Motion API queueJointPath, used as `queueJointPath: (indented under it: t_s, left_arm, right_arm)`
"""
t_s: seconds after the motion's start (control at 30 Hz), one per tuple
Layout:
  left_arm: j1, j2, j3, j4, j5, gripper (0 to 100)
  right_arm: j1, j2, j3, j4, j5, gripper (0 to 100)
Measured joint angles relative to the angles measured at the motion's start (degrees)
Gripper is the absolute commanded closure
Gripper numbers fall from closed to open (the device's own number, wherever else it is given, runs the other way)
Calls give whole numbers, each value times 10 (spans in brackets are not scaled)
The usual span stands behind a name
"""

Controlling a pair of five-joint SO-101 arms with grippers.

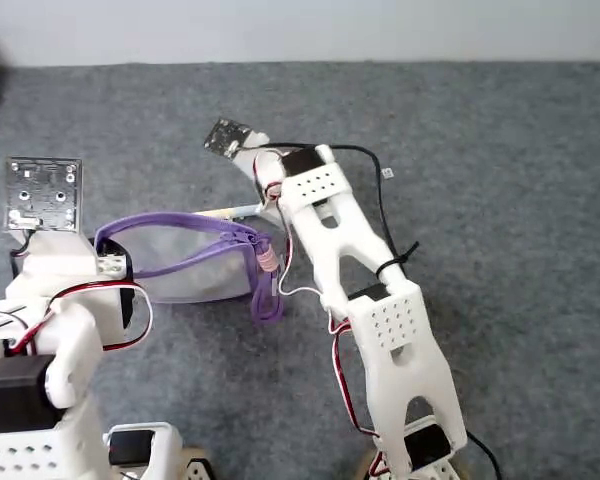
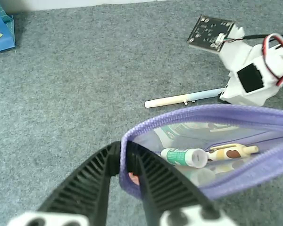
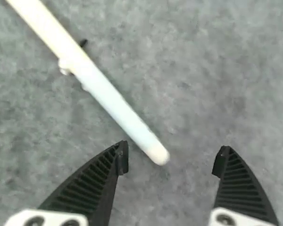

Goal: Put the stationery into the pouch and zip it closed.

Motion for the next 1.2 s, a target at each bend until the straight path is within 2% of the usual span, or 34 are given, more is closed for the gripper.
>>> queueJointPath:
  t_s: [0.13, 0.43, 0.63, 0.77, 1.2]
  left_arm:
    - [0, 0, 0, 0, 0, 989]
    - [0, 0, 0, 0, 0, 989]
    - [0, 0, 0, 0, 0, 989]
    - [0, 0, 0, 0, 0, 989]
    - [0, 0, 0, 0, 0, 989]
  right_arm:
    - [-21, 10, -2, 0, 2, 745]
    - [-25, 52, -25, 0, 3, 996]
    - [-18, 58, -40, 4, 3, 989]
    - [-5, 59, -57, 43, -3, 989]
    - [61, 60, -168, 256, -130, 989]
